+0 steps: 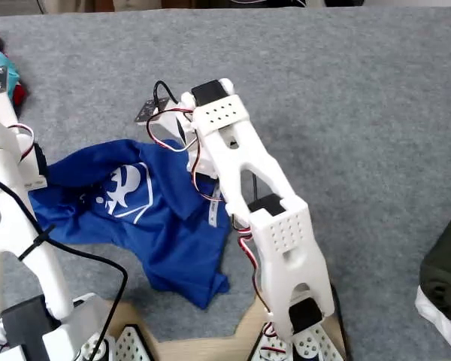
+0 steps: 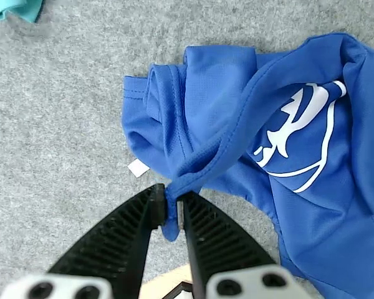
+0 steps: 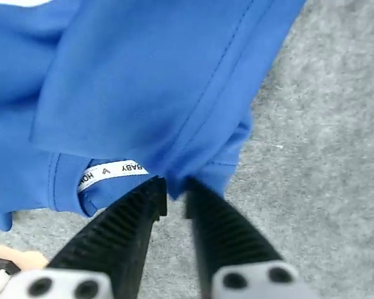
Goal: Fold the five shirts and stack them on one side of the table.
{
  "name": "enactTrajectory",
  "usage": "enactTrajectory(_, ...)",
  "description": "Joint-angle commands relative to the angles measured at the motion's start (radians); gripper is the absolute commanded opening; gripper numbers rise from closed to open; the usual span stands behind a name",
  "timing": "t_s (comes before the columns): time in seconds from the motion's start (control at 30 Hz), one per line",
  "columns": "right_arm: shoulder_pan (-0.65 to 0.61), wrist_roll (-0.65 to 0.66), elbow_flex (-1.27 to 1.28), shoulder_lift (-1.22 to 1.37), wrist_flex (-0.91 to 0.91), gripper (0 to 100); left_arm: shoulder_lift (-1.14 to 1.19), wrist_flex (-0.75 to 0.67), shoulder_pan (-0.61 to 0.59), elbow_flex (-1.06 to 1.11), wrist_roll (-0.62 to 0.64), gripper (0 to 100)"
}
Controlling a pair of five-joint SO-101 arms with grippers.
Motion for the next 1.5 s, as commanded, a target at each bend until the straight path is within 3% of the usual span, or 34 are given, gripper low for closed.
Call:
enactTrajectory(0.0,0.012,-0.009,-0.05,-0.002,0.017,1.6,-0.007,-0.011,-0.009,-0.005,0.011,2)
enactTrajectory(0.53,-0.001,-0.066,-0.044,-0.042,0.028,1.1,-0.007,-0.011,-0.009,-0.002,0.009,2)
enactTrajectory(0.77,-0.022,-0.126,-0.042,-0.042,0.026,19.3,-0.007,-0.011,-0.009,-0.003,0.008,2)
enactTrajectory(1.3,-0.081,-0.144,0.058,-0.041,-0.04,17.2,-0.007,-0.012,-0.009,-0.008,0.005,2)
enactTrajectory(1.47,-0.077,-0.144,0.05,0.004,-0.04,2.7,-0.007,-0.012,-0.009,-0.008,0.005,2)
